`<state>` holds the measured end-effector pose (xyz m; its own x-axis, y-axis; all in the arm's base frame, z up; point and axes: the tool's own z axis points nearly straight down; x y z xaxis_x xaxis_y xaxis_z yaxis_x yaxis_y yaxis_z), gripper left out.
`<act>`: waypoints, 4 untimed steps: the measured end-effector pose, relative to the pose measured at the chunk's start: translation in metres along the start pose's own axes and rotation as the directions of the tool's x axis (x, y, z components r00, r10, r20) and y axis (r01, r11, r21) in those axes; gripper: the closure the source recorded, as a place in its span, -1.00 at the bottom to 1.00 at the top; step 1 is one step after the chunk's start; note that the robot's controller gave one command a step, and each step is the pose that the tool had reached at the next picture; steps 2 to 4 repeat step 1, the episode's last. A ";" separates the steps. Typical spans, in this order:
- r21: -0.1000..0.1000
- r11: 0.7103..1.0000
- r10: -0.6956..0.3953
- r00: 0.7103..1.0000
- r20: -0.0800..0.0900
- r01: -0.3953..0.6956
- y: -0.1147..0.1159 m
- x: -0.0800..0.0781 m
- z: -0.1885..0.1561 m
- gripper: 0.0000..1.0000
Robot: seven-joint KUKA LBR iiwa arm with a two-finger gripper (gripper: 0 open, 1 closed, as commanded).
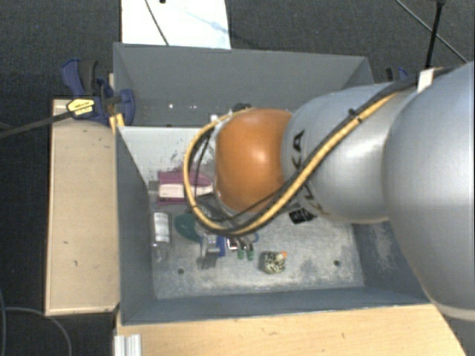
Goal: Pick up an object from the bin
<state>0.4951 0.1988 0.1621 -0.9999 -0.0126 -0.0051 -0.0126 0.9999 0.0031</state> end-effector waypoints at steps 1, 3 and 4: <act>0.000 1.000 -0.002 1.000 0.000 0.002 0.001 -0.001 -0.031 1.00; 0.000 1.000 -0.002 1.000 0.000 0.002 0.001 -0.001 -0.031 1.00; 0.000 1.000 -0.002 1.000 0.000 0.002 0.001 -0.001 -0.031 1.00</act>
Offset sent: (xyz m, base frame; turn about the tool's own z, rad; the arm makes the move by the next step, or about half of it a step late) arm -0.0001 0.0001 0.0291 0.0000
